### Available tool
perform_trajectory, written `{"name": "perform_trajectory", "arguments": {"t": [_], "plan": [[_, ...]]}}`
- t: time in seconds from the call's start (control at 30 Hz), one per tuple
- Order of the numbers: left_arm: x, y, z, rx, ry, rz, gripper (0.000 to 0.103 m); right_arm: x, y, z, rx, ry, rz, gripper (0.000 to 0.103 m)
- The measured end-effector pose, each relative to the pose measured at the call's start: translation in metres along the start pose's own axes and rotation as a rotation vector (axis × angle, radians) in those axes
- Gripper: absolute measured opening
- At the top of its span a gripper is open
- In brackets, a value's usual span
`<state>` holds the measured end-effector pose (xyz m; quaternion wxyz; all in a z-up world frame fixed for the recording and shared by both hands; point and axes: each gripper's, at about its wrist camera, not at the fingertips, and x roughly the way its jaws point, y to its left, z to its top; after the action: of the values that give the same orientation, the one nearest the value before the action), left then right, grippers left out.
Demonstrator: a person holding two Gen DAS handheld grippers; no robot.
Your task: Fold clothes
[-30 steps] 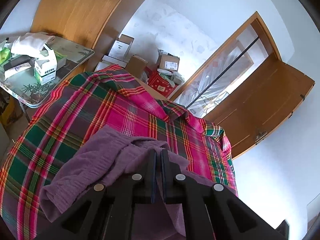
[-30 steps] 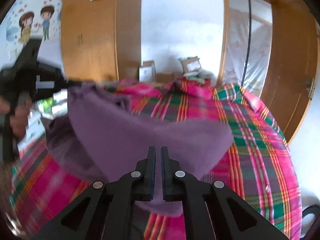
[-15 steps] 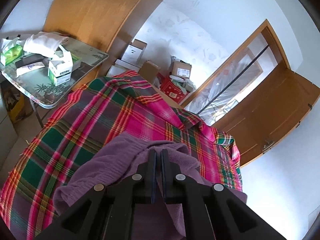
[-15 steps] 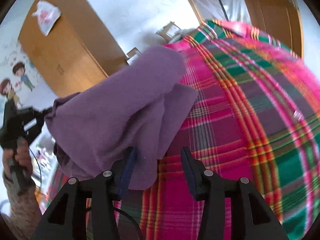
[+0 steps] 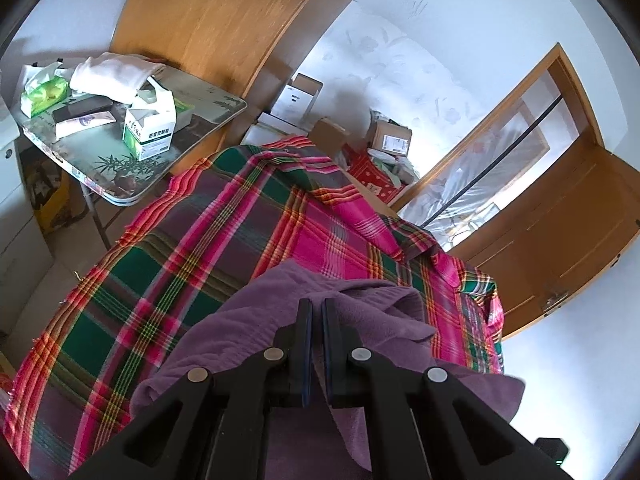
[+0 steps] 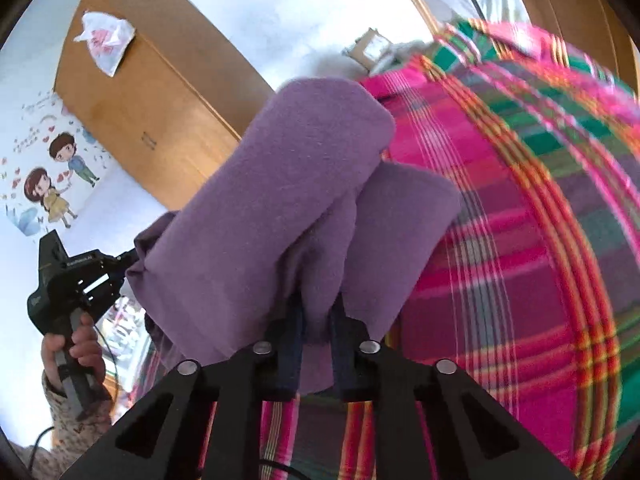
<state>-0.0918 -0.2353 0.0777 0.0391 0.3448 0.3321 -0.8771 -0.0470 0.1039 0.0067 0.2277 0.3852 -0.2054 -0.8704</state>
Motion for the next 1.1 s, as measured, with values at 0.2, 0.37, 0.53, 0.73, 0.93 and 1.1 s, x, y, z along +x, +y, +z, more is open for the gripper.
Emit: {"name": "perform_trajectory", "arguments": {"t": [0.2, 0.37, 0.53, 0.73, 0.93, 1.1], "plan": [[0.001, -0.009, -0.007, 0.019, 0.023, -0.014, 0.005, -0.034, 0.020, 0.007, -0.078, -0.120, -0.033, 0.009], [0.002, -0.019, -0.013, 0.039, 0.045, -0.032, 0.005, -0.062, 0.019, 0.024, -0.087, -0.212, -0.057, 0.009], [0.003, -0.029, -0.019, 0.056, 0.067, -0.050, 0.005, -0.092, 0.017, 0.037, -0.099, -0.303, -0.086, 0.009], [0.009, -0.043, -0.030, 0.086, 0.101, -0.068, 0.005, -0.119, 0.022, 0.047, -0.152, -0.370, -0.152, 0.009], [0.013, -0.053, -0.037, 0.110, 0.121, -0.076, 0.005, -0.128, 0.044, 0.049, -0.260, -0.414, -0.229, 0.009], [0.018, -0.051, -0.039, 0.106, 0.136, -0.072, 0.005, -0.107, 0.034, 0.047, -0.257, -0.320, -0.356, 0.009]]}}
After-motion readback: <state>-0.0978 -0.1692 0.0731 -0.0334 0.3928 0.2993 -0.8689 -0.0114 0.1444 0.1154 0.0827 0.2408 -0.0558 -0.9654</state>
